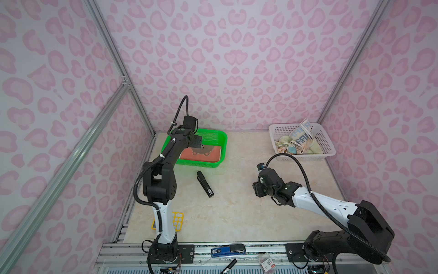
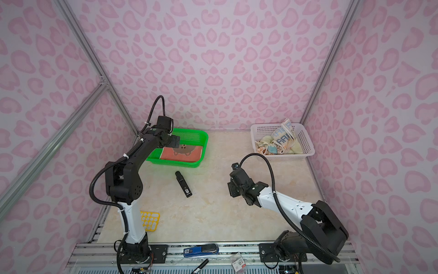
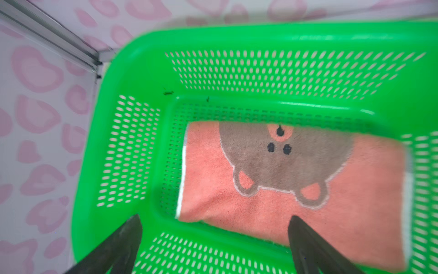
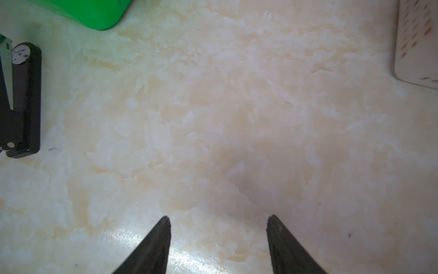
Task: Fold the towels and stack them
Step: 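Open the left gripper to release the towel flat in the green basket, then reach the right gripper into the white basket and grasp the orange rabbit-print towel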
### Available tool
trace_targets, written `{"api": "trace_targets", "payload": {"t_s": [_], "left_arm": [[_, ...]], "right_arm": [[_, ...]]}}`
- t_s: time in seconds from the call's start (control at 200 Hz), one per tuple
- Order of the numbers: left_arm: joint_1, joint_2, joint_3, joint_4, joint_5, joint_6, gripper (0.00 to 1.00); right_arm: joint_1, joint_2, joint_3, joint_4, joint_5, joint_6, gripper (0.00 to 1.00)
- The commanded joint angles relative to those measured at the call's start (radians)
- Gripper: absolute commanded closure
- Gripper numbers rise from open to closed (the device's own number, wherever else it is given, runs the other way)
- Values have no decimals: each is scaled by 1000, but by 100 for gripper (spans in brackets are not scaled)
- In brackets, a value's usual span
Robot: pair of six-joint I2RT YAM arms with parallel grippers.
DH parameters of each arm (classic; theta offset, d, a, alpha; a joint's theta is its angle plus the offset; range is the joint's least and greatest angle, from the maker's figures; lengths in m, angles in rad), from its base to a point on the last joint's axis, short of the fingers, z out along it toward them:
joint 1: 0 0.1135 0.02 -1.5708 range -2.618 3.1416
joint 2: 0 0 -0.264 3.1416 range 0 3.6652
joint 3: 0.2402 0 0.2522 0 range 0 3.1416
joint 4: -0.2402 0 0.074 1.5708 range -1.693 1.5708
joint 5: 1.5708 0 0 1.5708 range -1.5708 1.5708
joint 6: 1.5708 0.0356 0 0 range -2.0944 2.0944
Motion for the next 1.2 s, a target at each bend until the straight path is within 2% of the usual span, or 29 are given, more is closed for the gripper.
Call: {"api": "trace_targets", "payload": {"t_s": [0.0,0.125,0.275,0.395,0.5,0.63,0.725,0.805,0.86,0.92,1.015,1.195], "left_arm": [[1,-61,-7,18,13,-21,2],[-1,-80,-28,19,51,-36,2],[-28,-166,-117,83,193,-48,2],[-88,-294,-284,255,322,-52,2],[-168,-395,-448,413,359,-60,2],[-230,-434,-503,445,441,-159,2],[-280,-450,-597,563,432,-251,2],[-341,-478,-723,749,419,-242,2],[-390,-487,-786,837,351,-237,2],[-429,-467,-770,795,325,-256,2],[-445,-391,-666,614,399,-311,2],[-498,-319,-689,660,489,-341,2]], "right_arm": [[0,2,1,-1,11,-9,35],[-2,-1,17,-29,67,9,35],[-32,2,73,-77,164,-4,35],[-103,1,157,-115,162,-34,35],[-172,2,231,-126,145,-57,35],[-237,19,305,-124,184,-96,34],[-289,42,362,-133,201,-109,34],[-345,70,400,-130,207,-105,34],[-389,90,417,-113,198,-97,34],[-437,117,442,-100,171,-80,34],[-512,177,485,-82,120,-65,35],[-614,325,592,-96,-23,-62,37]]}}
